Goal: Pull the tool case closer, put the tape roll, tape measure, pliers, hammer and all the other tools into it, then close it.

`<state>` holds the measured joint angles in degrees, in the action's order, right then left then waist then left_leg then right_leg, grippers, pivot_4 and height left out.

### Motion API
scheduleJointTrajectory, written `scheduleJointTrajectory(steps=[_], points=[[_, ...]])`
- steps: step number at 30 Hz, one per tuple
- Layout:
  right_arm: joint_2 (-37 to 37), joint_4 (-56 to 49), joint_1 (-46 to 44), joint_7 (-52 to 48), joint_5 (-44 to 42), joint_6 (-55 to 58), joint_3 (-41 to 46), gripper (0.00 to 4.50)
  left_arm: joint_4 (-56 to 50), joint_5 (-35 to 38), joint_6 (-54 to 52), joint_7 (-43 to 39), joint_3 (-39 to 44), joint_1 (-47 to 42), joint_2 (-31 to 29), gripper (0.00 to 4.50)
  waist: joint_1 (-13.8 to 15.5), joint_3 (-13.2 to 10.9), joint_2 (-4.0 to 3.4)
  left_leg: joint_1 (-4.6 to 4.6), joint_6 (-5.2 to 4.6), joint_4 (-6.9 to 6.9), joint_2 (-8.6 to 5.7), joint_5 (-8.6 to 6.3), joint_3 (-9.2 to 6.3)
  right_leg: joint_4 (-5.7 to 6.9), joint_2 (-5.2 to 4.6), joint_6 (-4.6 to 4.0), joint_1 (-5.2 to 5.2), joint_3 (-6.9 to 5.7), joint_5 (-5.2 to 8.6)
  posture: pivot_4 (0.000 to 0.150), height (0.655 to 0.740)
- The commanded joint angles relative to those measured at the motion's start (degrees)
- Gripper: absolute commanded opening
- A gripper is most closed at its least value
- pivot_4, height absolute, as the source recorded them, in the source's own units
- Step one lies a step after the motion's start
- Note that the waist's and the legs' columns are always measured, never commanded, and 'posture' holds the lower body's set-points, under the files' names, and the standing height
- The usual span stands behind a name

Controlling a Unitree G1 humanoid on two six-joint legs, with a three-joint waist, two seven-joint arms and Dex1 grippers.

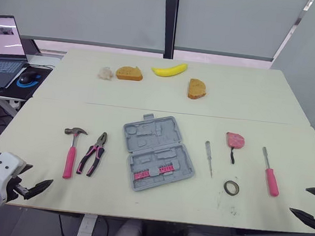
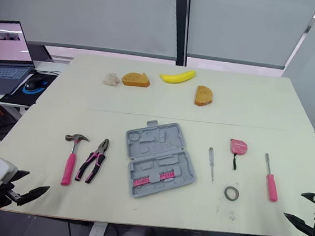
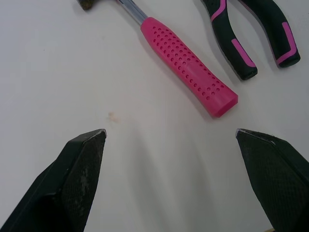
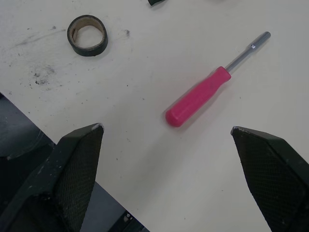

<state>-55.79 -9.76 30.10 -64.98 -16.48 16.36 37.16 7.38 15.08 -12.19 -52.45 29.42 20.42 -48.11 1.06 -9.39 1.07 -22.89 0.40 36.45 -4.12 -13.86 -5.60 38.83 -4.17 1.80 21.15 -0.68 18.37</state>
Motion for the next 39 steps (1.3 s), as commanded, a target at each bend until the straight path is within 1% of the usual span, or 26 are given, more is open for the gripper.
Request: scheduleJointTrajectory(steps=[1, 8, 11, 14, 20, 25, 29, 33, 36, 39], points=[[-0.1, -0.8, 0.0, -0.1, 0.1, -0.6, 2.1, 4.5, 0.5, -0.4, 1.1, -0.4, 0.6, -0.4, -1.6, 4.47, 0.0, 0.0, 0.0, 0.0, 0.0, 0.0, 0.0, 0.0, 0.0, 0.0, 0.0, 0.0, 0.0, 0.0, 0.0, 0.15, 0.74], [0.0, -0.4, -0.7, 0.4, 0.4, -1.4, 1.3, 4.5, 1.3, -0.7, 0.8, 0.7, 1.1, -1.0, -1.5, 4.47, 0.0, 0.0, 0.0, 0.01, 0.0, 0.0, 0.0, 0.0, 0.01, 0.01, 0.0, 0.0, 0.0, 0.01, 0.0, 0.15, 0.74], [-0.1, 0.1, -1.3, 0.9, 0.6, -1.6, 1.1, 4.5, 3.7, 1.7, 4.6, -2.3, 2.3, -1.9, -1.0, 4.47, 0.0, 0.0, 0.0, 0.01, 0.0, 0.0, 0.0, 0.0, 0.0, 0.01, 0.0, 0.0, 0.0, 0.0, 0.0, 0.15, 0.74], [-0.3, 0.5, -1.5, 1.1, 1.2, -1.5, 0.9, 4.5, 5.1, 3.8, 3.9, -4.1, 2.8, -3.2, -1.8, 4.47, 0.0, 0.0, 0.0, 0.01, 0.0, 0.02, 0.0, 0.0, 0.0, 0.04, 0.0, 0.0, 0.0, -0.01, 0.0, 0.15, 0.74], [0.4, 1.7, -3.2, 1.2, 1.3, -4.1, 0.5, 4.5, 6.8, 3.6, 8.5, -3.3, 3.5, -3.7, -1.3, 4.47, -0.1, 0.0, 0.0, 0.02, 0.0, 0.02, 0.0, 0.0, 0.01, 0.04, 0.01, 0.0, 0.0, 0.0, 0.0, 0.15, 0.74], [0.6, 1.8, -3.9, 0.1, -0.4, -2.4, 0.8, 4.5, 6.4, 4.7, 7.0, -3.0, 4.2, -1.3, -0.4, 4.47, -0.1, 0.0, 0.0, 0.02, 0.0, 0.03, 0.0, 0.0, 0.02, 0.05, 0.01, 0.0, -0.01, 0.01, 0.0, 0.15, 0.74], [0.6, 2.8, -4.2, 0.9, 1.3, -4.5, 0.4, 4.5, 5.7, 5.7, 4.5, -2.6, 5.4, 0.8, 0.1, 4.47, -0.1, 0.0, -0.01, 0.03, 0.0, 0.02, 0.0, 0.0, 0.01, 0.05, 0.01, 0.0, -0.01, 0.0, 0.0, 0.15, 0.74], [0.3, 1.4, -5.7, 1.3, 1.1, -5.1, -0.2, 4.5, 2.3, 7.8, 0.5, -3.3, 6.1, 3.5, 0.5, 4.47, -0.1, 0.0, 0.0, 0.04, 0.0, 0.03, 0.0, 0.0, 0.01, 0.06, 0.01, 0.0, -0.01, 0.01, 0.0, 0.15, 0.74], [0.1, -4.2, -9.5, 3.1, -1.8, -0.2, -2.0, 4.5, -3.0, 9.2, -4.8, -1.5, 5.0, 3.3, 0.9, 4.47, -0.1, 0.0, -0.03, 0.04, 0.0, 0.04, 0.01, 0.0, 0.01, 0.07, 0.01, 0.0, -0.02, 0.01, 0.0, 0.15, 0.74], [-0.9, -9.2, -15.1, 5.6, -4.1, 6.9, -5.8, 4.5, -8.2, 8.9, -8.3, 1.7, 2.5, 0.5, 1.6, 4.47, -0.1, 0.1, -0.05, 0.04, 0.0, 0.1, 0.03, 0.01, -0.02, 0.12, 0.02, 0.0, -0.02, 0.0, 0.0, 0.15, 0.74]])
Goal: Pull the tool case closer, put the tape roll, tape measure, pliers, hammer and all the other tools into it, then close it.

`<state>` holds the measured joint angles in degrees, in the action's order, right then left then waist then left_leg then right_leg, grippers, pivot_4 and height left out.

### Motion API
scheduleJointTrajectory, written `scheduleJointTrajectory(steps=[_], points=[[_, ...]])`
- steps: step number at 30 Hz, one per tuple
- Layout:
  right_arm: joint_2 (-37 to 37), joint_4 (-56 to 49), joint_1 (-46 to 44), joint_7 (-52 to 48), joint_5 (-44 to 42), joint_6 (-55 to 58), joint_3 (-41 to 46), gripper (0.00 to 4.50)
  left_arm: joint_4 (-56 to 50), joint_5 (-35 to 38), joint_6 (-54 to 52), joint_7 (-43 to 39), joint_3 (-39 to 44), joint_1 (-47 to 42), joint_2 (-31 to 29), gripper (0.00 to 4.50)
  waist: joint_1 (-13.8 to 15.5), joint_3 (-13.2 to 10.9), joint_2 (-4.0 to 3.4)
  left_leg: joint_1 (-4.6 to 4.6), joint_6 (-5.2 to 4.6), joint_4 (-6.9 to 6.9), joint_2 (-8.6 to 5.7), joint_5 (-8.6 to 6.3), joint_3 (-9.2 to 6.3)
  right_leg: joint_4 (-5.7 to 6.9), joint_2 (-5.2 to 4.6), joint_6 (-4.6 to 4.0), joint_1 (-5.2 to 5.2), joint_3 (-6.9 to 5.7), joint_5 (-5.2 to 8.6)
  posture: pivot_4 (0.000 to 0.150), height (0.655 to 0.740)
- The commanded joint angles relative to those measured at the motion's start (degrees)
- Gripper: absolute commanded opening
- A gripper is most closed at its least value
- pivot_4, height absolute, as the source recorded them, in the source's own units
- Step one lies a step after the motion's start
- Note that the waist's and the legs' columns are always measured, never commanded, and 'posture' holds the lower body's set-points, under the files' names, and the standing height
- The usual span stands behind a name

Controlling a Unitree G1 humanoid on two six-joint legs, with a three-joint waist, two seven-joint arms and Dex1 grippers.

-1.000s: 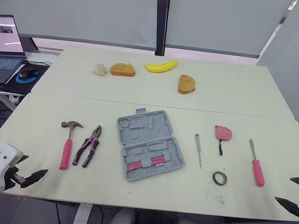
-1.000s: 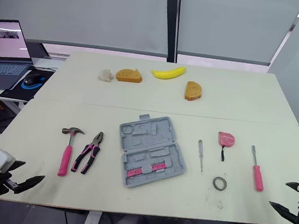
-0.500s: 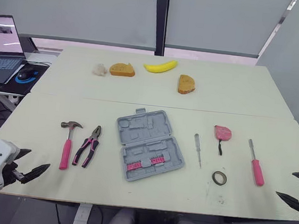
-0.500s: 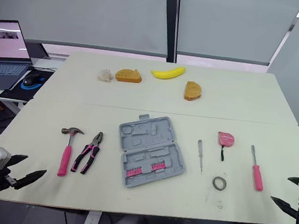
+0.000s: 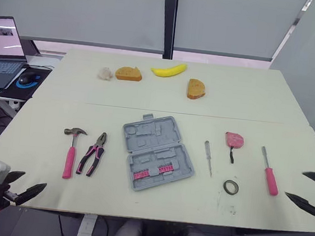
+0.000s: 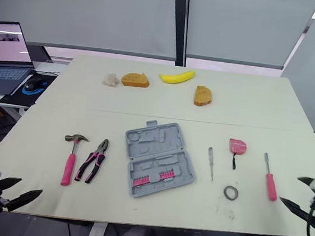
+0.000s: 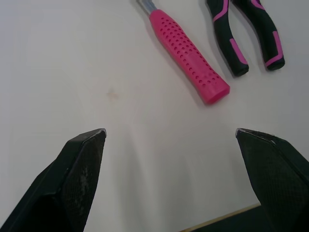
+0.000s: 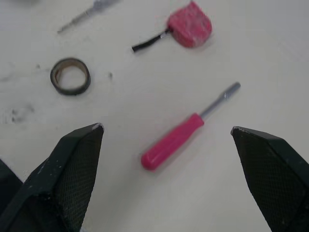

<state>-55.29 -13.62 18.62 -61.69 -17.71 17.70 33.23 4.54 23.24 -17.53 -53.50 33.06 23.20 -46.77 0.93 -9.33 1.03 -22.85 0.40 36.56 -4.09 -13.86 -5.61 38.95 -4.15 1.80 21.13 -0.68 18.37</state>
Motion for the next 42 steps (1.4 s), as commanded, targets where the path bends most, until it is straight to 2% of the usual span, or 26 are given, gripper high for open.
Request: scheduleJointTrajectory(steps=[1, 5, 6, 8, 13, 20, 24, 25, 32, 38, 42], points=[[-1.5, -6.1, -5.7, 3.3, -2.8, 6.7, -3.3, 4.5, -7.2, 1.4, -4.8, 3.7, -2.0, -3.8, 0.5, 4.47, 0.1, 0.0, -0.01, -0.01, 0.0, 0.03, 0.0, 0.0, -0.02, 0.0, 0.01, 0.0, 0.0, -0.01, 0.0, 0.15, 0.74], [-1.1, -8.2, -13.9, 4.6, -3.8, 9.6, -10.1, 4.5, -13.1, 2.1, -7.9, 5.8, -6.8, -10.2, 1.9, 4.47, 0.4, 0.0, 0.02, -0.08, 0.0, 0.13, -0.06, 0.0, -0.03, -0.01, 0.01, 0.09, 0.0, -0.01, -0.07, 0.15, 0.74], [-0.8, -8.7, -16.3, 5.0, -3.3, 9.9, -12.9, 4.5, -13.8, 2.0, -8.0, 5.8, -8.2, -11.3, 2.4, 4.29, 0.3, 0.0, 0.02, -0.09, 0.0, 0.13, -0.08, -0.01, -0.03, -0.01, 0.01, 0.13, -0.01, 0.01, -0.1, 0.15, 0.74], [0.2, -8.7, -21.4, 7.0, -0.2, 9.2, -19.4, 4.12, -14.2, 1.2, -8.2, 5.4, -11.3, -12.8, 2.8, 3.9, 0.2, 0.0, 0.01, -0.08, 0.0, 0.14, -0.08, 0.0, -0.02, -0.01, 0.01, 0.09, -0.02, 0.02, -0.16, 0.15, 0.74], [5.8, -5.7, -35.2, 10.3, 9.2, 8.2, -36.8, 2.49, -10.1, -4.4, -4.5, 6.4, -20.1, -17.2, 4.5, 2.26, -1.2, 0.0, -0.01, -0.06, 0.01, 0.12, -0.07, 0.01, -0.01, 0.05, 0.05, 0.06, 0.02, 0.02, -0.18, 0.15, 0.74], [15.9, 10.2, -48.9, 11.8, 19.0, 7.4, -51.8, 0.89, -2.0, -9.9, -1.0, 7.7, -27.7, -24.1, 8.0, 0.0, -1.2, 0.0, 0.0, -0.08, 0.03, 0.21, -0.12, 0.02, -0.06, 0.07, 0.1, 0.05, 0.06, 0.04, -0.2, 0.15, 0.74], [21.5, 24.9, -55.3, 12.3, 23.1, 1.1, -56.0, 0.08, 0.2, -12.0, -0.2, 8.4, -30.4, -25.6, 9.3, 0.0, -1.4, 0.0, 0.0, -0.06, 0.04, 0.28, -0.17, 0.03, -0.06, 0.09, 0.09, 0.09, 0.07, 0.07, -0.23, 0.15, 0.74], [23.2, 28.9, -56.8, 12.5, 23.7, -0.3, -56.6, 0.01, 0.4, -12.4, -0.3, 8.7, -30.9, -26.2, 9.7, 0.0, -1.4, 0.0, 0.0, -0.07, 0.06, 0.31, -0.17, 0.03, -0.07, 0.13, 0.09, 0.09, 0.09, 0.07, -0.24, 0.15, 0.74], [32.1, 52.7, -65.5, 14.7, 27.7, -10.7, -57.8, 0.01, 0.4, -13.9, -1.7, 9.7, -33.3, -29.4, 11.7, 0.0, -1.9, 0.0, 0.0, -0.07, 0.3, 0.29, -0.17, 0.18, -0.11, 0.2, 0.13, 0.07, 0.17, 0.08, -0.27, 0.15, 0.74], [37.7, 66.6, -70.4, 14.6, 29.5, -17.2, -57.8, 0.01, 1.5, -15.3, -2.4, 9.1, -35.4, -30.9, 12.4, 0.0, -2.8, 0.0, -0.01, -0.06, 0.37, 0.29, -0.18, 0.22, -0.1, 0.24, 0.14, 0.06, 0.18, 0.1, -0.27, 0.15, 0.74], [40.3, 71.5, -72.3, 13.5, 29.9, -20.3, -57.0, 0.01, 2.1, -16.0, -2.4, 9.1, -36.6, -31.9, 13.0, 0.0, -3.0, 0.0, -0.01, -0.03, 0.39, 0.29, -0.18, 0.23, -0.08, 0.45, 0.14, 0.06, 0.26, 0.12, -0.27, 0.15, 0.74]])
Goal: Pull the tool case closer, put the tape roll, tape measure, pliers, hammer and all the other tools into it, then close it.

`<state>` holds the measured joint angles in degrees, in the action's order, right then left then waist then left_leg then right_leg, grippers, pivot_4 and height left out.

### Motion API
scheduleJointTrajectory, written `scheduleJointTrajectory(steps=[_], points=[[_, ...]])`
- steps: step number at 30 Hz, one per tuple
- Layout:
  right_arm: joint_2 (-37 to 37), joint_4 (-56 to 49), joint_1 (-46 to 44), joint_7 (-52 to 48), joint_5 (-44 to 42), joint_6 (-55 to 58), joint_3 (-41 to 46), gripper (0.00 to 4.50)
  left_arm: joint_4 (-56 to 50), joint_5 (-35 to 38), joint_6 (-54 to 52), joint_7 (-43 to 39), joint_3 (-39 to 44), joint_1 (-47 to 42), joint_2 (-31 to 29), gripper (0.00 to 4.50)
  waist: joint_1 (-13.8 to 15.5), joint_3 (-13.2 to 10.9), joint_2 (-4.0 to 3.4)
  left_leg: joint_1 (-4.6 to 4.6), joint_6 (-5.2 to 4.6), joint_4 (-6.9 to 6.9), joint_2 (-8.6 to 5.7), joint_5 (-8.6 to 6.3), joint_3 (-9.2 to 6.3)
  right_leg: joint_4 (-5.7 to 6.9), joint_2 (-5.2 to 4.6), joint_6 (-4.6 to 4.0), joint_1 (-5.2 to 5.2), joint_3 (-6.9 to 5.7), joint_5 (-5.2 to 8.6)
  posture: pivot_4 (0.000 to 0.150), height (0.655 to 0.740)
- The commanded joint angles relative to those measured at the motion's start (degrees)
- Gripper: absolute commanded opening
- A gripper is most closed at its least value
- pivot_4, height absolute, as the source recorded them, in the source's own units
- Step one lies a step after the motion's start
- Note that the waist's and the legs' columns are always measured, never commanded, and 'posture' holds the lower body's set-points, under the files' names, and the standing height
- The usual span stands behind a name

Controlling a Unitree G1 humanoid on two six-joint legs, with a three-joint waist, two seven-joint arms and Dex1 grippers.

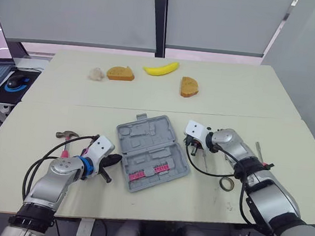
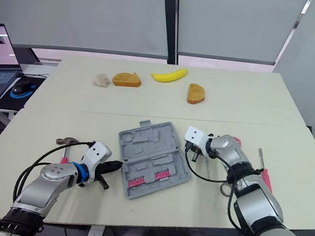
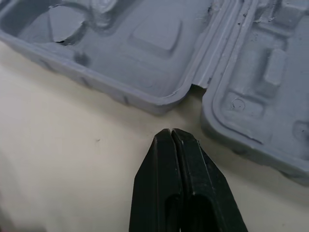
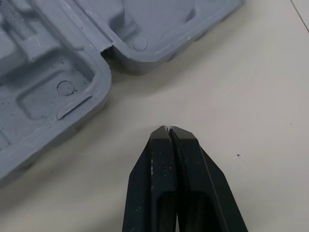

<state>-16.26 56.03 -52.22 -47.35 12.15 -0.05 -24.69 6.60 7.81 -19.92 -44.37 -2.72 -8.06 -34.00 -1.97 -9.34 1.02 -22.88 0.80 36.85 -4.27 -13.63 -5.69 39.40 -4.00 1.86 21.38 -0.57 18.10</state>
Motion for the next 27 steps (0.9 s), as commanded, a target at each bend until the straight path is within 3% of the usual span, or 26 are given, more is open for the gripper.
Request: scheduleJointTrajectory(steps=[1, 6, 12, 27], points=[[2.0, 2.5, -1.7, -1.5, 0.0, -2.9, 1.0, 0.01, 0.3, -0.8, 0.2, -0.1, -1.2, -1.0, 0.4, 0.0, -0.1, 0.0, -0.01, 0.0, 0.0, 0.0, 0.0, 0.0, 0.01, 0.06, 0.0, 0.0, 0.03, 0.01, 0.0, 0.15, 0.74], [3.5, 2.5, -0.8, -4.6, -0.8, -3.1, 2.3, 0.01, 0.7, -1.2, 0.2, -0.6, -2.1, -2.4, 0.7, 0.0, 0.0, 0.0, -0.02, 0.03, 0.0, 0.01, -0.01, 0.0, -0.03, 0.19, 0.0, -0.01, 0.04, 0.01, 0.0, 0.15, 0.74], [1.7, -4.7, 3.2, -9.2, -1.5, -0.7, 3.3, 0.01, 0.8, -1.3, 0.9, -2.0, -2.9, -3.6, 0.9, 0.0, 0.1, 0.0, -0.03, 0.03, -0.03, 0.02, -0.01, -0.02, -0.08, 0.28, 0.0, -0.01, 0.07, 0.0, 0.0, 0.15, 0.74], [-8.3, -49.5, 28.5, -10.2, -6.9, 22.4, 7.8, 0.01, -6.7, 0.0, -2.4, -8.1, -7.3, -2.1, 1.4, 0.0, 0.4, 0.0, -0.03, -0.02, -0.1, 0.03, -0.04, -0.06, -0.14, 0.22, -0.01, -0.01, 0.03, -0.01, 0.01, 0.15, 0.74]])
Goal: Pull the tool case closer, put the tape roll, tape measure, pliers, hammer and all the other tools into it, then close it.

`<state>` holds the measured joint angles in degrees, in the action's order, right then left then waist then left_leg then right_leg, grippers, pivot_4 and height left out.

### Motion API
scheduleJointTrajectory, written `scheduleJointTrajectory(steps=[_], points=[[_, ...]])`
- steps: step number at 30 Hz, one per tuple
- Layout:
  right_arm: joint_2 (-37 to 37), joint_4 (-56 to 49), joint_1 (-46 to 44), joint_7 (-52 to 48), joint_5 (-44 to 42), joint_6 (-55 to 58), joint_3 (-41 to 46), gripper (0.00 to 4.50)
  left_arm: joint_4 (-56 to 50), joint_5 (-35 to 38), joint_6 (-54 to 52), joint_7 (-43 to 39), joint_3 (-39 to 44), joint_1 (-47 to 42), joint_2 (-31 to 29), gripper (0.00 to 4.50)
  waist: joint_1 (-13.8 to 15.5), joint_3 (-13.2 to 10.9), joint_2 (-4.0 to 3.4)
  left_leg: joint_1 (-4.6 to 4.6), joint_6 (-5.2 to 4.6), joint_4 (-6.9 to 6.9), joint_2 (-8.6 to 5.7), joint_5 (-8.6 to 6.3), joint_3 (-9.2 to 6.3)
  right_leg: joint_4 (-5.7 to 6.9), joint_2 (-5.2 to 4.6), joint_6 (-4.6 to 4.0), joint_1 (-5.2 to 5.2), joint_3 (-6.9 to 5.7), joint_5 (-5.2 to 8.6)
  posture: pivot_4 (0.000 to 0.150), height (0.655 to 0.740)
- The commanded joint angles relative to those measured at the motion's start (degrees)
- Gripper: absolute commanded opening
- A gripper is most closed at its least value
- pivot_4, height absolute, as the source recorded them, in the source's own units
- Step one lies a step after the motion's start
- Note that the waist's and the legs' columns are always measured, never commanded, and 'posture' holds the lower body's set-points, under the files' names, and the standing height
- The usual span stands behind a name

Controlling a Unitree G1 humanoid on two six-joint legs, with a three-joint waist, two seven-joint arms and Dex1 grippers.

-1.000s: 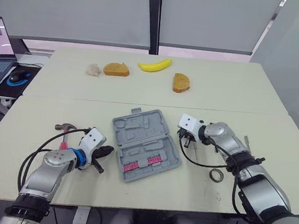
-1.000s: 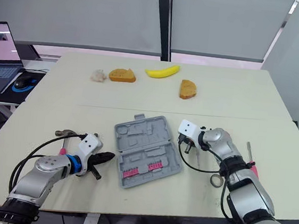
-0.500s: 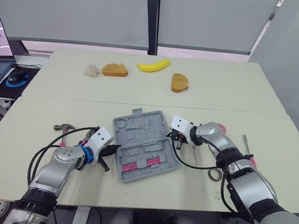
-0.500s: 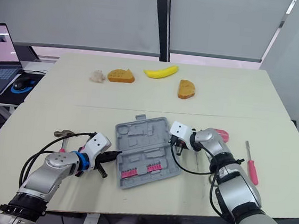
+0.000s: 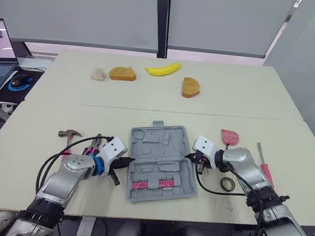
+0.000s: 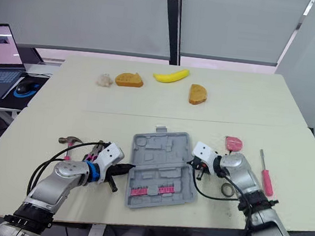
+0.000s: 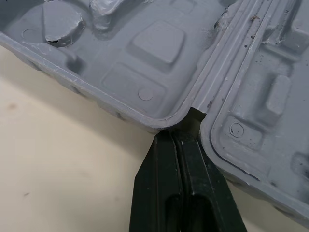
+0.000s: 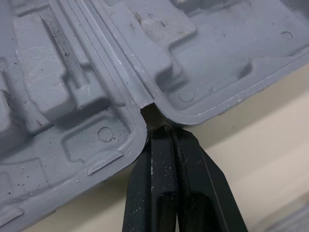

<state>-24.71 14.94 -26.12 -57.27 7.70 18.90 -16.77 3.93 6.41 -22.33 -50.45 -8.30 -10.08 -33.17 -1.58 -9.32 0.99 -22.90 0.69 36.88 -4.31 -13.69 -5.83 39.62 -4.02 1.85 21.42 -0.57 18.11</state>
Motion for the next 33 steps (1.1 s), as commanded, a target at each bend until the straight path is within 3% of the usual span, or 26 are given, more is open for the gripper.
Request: scheduleJointTrajectory(steps=[1, 10, 33], points=[[-0.1, -11.3, 3.9, -0.1, -2.8, 5.2, 0.0, 0.01, -4.5, 1.5, -0.2, -2.3, -1.8, 0.1, 0.4, 0.0, 0.0, 0.0, 0.0, 0.0, 0.0, 0.0, 0.0, 0.0, 0.0, 0.0, 0.0, 0.0, 0.0, 0.0, 0.0, 0.15, 0.74], [-3.3, -23.5, 12.2, 1.4, -3.3, 12.4, -1.1, 0.01, -7.9, 1.8, -3.3, -5.8, -3.0, 2.8, -1.9, 0.0, -0.1, 0.0, 0.0, 0.0, -0.01, -0.03, 0.01, -0.01, -0.04, -0.04, 0.01, 0.0, -0.01, -0.02, 0.02, 0.15, 0.74], [-7.8, -26.8, 17.0, 2.9, -5.9, 13.9, -1.0, 0.01, -12.4, 1.5, -6.5, -5.9, -3.6, 6.6, -3.0, 0.0, 0.2, 0.0, 0.0, 0.01, -0.02, -0.04, 0.01, -0.01, -0.07, -0.2, 0.01, 0.01, -0.11, -0.05, 0.02, 0.15, 0.74]])
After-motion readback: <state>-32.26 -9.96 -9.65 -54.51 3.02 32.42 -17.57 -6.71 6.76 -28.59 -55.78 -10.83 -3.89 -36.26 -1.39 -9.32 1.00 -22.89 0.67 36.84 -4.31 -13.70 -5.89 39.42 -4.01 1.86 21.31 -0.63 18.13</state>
